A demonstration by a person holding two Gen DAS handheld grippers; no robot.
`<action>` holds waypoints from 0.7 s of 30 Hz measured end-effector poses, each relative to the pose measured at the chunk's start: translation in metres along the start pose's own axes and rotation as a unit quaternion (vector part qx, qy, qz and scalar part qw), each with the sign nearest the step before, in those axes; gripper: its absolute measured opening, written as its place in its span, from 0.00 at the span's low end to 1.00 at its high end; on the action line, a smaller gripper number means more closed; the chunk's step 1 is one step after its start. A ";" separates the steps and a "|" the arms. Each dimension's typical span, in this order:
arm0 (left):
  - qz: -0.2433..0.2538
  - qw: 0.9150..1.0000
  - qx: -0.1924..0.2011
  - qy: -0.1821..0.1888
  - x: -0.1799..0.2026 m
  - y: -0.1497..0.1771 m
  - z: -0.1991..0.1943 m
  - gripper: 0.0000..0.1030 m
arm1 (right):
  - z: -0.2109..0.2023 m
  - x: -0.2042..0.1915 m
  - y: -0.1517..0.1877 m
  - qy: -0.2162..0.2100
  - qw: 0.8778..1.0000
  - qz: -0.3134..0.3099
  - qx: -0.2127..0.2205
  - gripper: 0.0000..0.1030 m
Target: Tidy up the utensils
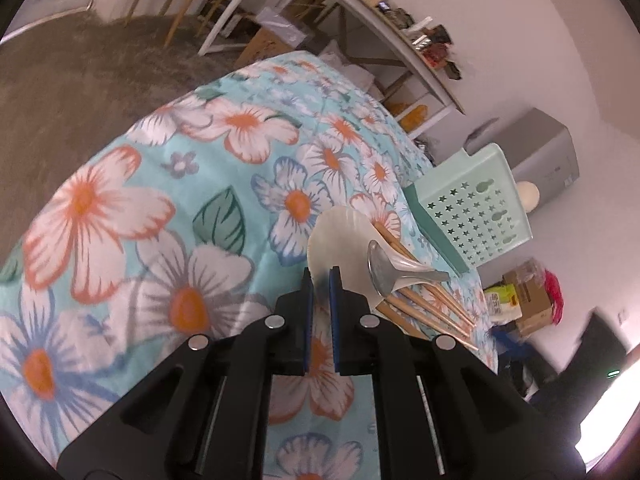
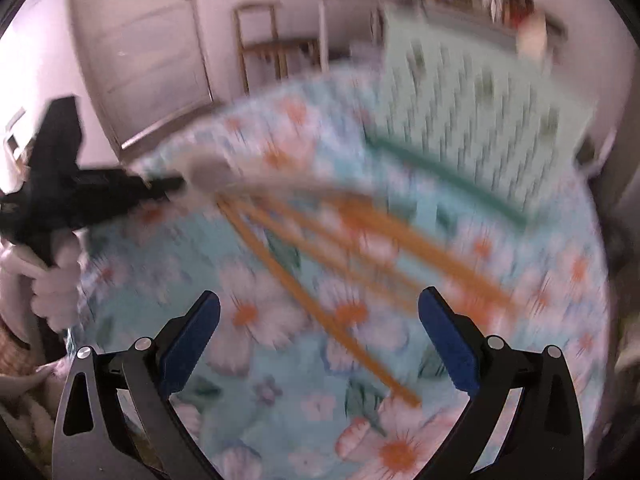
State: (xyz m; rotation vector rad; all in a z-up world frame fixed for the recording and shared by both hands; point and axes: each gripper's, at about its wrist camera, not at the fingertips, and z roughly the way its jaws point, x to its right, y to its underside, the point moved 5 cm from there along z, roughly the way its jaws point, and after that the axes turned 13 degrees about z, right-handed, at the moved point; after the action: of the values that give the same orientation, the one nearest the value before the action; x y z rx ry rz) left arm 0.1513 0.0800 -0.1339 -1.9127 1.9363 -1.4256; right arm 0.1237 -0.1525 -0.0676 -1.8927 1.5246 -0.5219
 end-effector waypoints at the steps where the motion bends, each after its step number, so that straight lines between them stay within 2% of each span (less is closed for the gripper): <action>1: 0.005 1.000 0.004 0.006 -0.001 -0.001 0.000 0.06 | -0.003 -0.007 -0.004 0.005 1.000 -0.019 0.017 0.94; 4: 0.006 1.000 0.009 0.024 -0.005 -0.002 -0.001 0.06 | -0.003 -0.032 -0.019 0.027 0.994 -0.084 0.063 0.94; 7: -0.005 0.999 0.014 0.045 -0.009 -0.002 -0.001 0.05 | 0.010 -0.047 -0.029 0.048 0.989 -0.114 0.077 0.94; 11: -0.011 0.998 0.018 0.063 -0.012 -0.002 -0.002 0.04 | 0.020 -0.063 -0.041 0.052 0.981 -0.156 0.107 0.94; 16: -0.007 0.997 0.019 0.072 -0.011 -0.002 0.000 0.03 | 0.040 -0.079 -0.041 0.063 0.969 -0.211 0.107 0.93; 21: -0.008 0.997 0.019 0.079 -0.010 -0.001 0.000 0.03 | 0.047 -0.089 -0.035 0.060 0.962 -0.247 0.102 0.84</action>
State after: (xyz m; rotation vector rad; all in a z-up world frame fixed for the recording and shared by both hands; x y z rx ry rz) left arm 0.1544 0.0890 -0.1384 -1.8549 1.9471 -1.6515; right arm 0.1572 -0.0516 -0.0690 -2.1029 1.0068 -0.9923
